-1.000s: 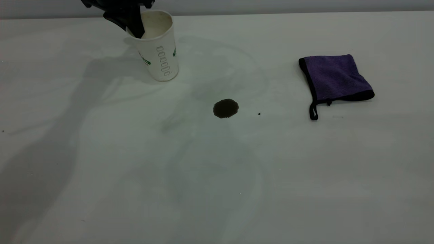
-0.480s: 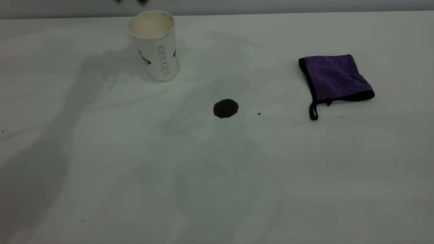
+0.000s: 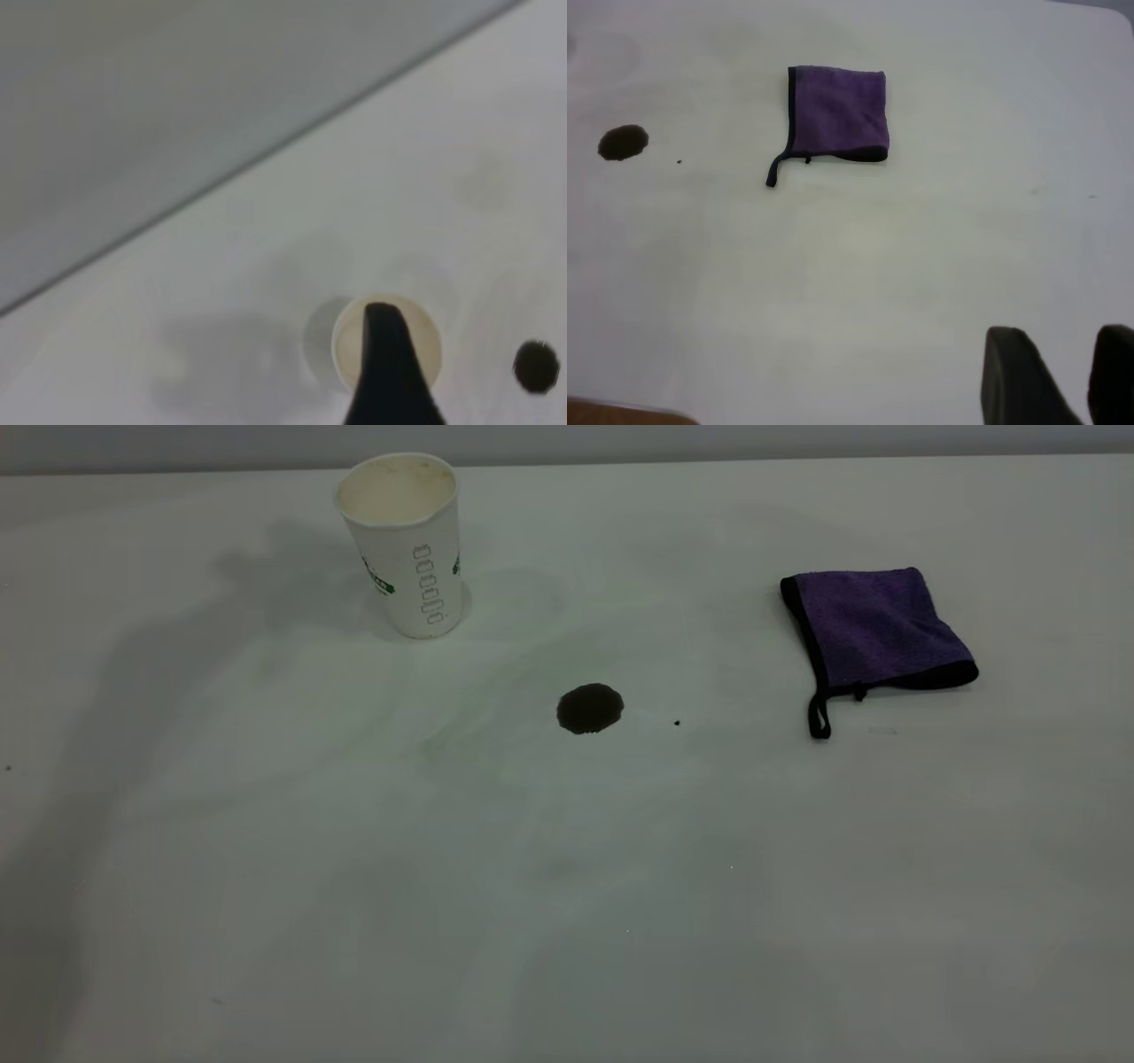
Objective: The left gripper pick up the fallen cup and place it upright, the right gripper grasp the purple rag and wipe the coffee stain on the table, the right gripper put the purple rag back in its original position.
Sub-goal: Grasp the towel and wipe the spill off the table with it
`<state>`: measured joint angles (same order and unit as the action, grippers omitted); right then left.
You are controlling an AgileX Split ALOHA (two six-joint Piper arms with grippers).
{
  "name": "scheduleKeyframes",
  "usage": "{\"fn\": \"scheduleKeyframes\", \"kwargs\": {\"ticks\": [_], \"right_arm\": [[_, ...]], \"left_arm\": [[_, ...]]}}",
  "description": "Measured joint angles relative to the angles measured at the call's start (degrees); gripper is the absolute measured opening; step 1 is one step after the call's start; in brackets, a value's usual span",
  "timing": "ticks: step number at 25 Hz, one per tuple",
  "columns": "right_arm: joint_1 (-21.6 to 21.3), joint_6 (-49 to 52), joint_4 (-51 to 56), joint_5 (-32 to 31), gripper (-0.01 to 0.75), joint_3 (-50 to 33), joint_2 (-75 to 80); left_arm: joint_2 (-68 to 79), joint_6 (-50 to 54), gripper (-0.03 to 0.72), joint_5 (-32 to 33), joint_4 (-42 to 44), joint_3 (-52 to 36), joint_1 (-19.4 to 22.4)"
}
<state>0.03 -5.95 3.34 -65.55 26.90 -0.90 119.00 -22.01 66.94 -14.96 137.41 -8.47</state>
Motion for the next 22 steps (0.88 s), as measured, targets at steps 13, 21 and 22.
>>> {"fn": "scheduleKeyframes", "kwargs": {"ticks": [13,21,22], "right_arm": [[0.0,0.0,0.0,0.0,0.238,0.0,0.0],[0.0,0.0,0.0,0.0,0.238,0.0,0.0],[0.0,0.0,0.0,0.0,0.238,0.0,0.0]], "left_arm": [[-34.61,9.4,0.496,0.0,9.65,-33.32,0.17],[-60.48,9.57,0.495,0.0,9.54,-55.2,0.17],[-63.55,9.57,0.495,0.0,9.28,-57.68,0.17]]}}
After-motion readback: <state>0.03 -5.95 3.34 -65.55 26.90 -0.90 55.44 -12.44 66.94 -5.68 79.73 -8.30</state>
